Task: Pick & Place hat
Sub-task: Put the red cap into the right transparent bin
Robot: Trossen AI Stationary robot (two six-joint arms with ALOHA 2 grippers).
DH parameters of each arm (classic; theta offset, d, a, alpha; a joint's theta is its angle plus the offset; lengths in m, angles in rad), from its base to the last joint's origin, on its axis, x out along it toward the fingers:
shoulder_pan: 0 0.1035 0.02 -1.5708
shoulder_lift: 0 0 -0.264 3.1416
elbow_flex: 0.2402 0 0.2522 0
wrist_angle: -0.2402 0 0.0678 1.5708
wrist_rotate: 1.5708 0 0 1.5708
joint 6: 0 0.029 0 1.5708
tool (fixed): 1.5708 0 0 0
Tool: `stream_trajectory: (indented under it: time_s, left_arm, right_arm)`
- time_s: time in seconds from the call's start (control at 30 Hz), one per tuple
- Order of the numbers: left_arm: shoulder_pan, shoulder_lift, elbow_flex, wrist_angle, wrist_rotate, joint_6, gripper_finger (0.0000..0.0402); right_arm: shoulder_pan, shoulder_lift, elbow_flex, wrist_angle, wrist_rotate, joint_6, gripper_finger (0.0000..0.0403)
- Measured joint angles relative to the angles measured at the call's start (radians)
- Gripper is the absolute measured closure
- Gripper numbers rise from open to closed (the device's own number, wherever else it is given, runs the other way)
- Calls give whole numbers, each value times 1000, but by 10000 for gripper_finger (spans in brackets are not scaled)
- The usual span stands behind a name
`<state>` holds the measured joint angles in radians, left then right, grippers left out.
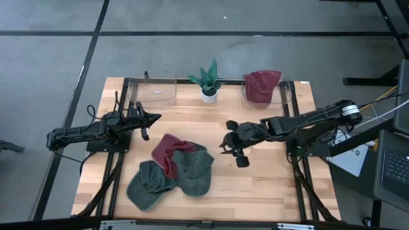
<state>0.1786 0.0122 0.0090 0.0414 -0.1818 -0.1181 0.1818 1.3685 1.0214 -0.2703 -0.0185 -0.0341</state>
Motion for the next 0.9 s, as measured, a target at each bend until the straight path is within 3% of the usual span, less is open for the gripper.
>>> stream_trajectory:
  time_s: [0.17,0.47,0.9]
  left_arm:
    - [0,0,0,0,0,0,397]
    - [0,0,0,0,0,0,397]
    - [0,0,0,0,0,0,398]
  right_arm:
    - [-52,86,-5,140,-72,34,269]
    - [-82,233,-1,335,-79,61,269]
    - [-145,468,193,343,-79,107,269]
